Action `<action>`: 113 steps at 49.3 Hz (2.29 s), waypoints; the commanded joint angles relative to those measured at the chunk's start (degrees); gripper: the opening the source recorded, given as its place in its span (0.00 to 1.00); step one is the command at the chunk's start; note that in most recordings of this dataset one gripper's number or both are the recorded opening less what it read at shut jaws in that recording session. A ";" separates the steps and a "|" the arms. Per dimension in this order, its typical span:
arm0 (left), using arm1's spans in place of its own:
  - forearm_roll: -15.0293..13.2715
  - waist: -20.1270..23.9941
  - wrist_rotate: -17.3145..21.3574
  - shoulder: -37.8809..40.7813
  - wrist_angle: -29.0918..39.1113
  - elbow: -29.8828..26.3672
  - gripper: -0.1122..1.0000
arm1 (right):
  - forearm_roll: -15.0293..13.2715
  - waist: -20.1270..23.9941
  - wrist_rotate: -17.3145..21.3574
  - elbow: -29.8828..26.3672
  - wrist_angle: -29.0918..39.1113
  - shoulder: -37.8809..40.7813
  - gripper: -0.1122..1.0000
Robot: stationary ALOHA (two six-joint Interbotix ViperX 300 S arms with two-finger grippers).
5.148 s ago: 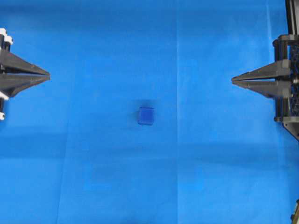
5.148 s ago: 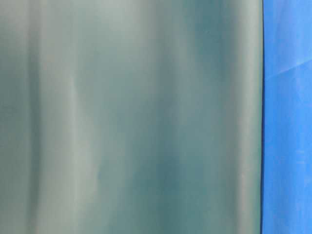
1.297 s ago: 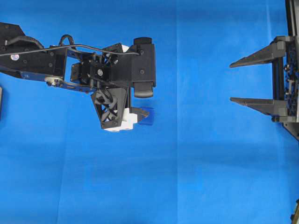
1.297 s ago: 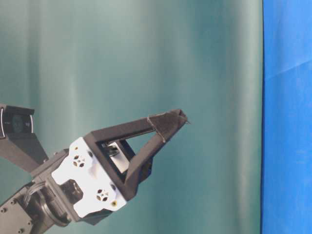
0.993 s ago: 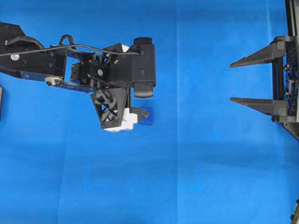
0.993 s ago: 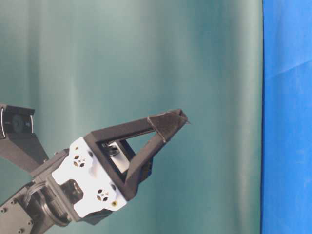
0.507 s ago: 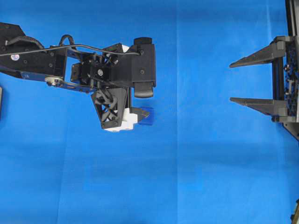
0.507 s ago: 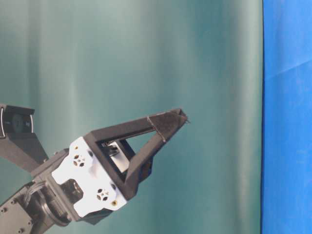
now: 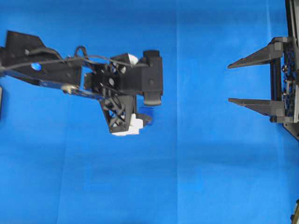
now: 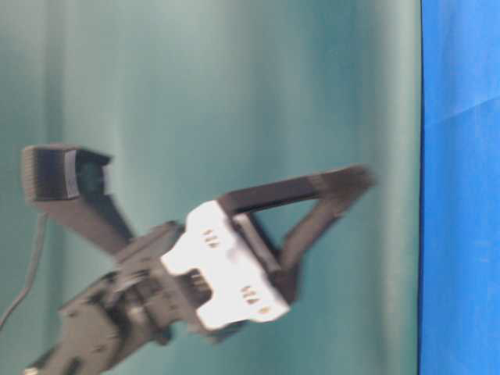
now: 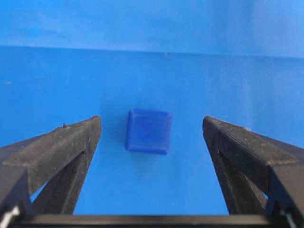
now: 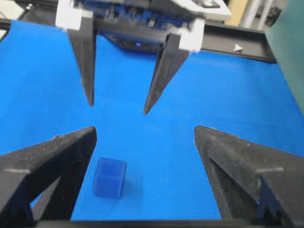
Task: Handover the blue block to the right arm after grasping it with the left arm, then place it in the designated position.
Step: 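Lower and close the left gripper around the blue cube, then lift the cube and rotate the left gripper to hold it upright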
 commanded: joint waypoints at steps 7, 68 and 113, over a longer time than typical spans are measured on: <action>0.18 -0.44 -0.09 3.08 -5.98 1.85 0.92 | 0.18 -0.18 0.00 -1.23 -0.53 0.62 0.97; 0.62 -0.35 0.62 14.24 -14.06 4.57 0.57 | 0.18 -0.18 -0.09 -1.14 -0.26 1.14 0.97; 0.62 -0.35 0.62 5.71 -8.00 3.96 0.54 | 0.18 -0.18 -0.09 -1.32 -0.26 1.05 0.97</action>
